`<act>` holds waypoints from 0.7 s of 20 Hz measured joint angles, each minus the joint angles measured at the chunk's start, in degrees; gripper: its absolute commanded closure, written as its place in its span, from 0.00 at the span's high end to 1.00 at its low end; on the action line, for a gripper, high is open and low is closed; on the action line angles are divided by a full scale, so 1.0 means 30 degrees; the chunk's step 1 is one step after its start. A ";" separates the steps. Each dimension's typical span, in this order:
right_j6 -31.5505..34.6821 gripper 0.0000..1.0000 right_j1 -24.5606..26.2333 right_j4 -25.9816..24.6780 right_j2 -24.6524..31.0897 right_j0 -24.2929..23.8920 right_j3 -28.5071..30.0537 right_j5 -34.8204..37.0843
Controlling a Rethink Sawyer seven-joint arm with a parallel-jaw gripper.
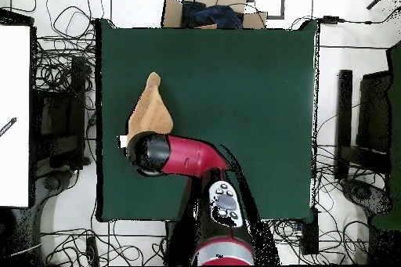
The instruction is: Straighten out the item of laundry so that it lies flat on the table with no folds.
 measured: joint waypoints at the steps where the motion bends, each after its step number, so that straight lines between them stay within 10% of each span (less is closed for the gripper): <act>1: 0.0000 0.00 -0.0180 -0.0126 0.0097 -0.0309 -0.0008 0.0274; 14: -0.0043 0.00 -0.0567 -0.2716 0.1300 -0.3521 -0.1714 0.5806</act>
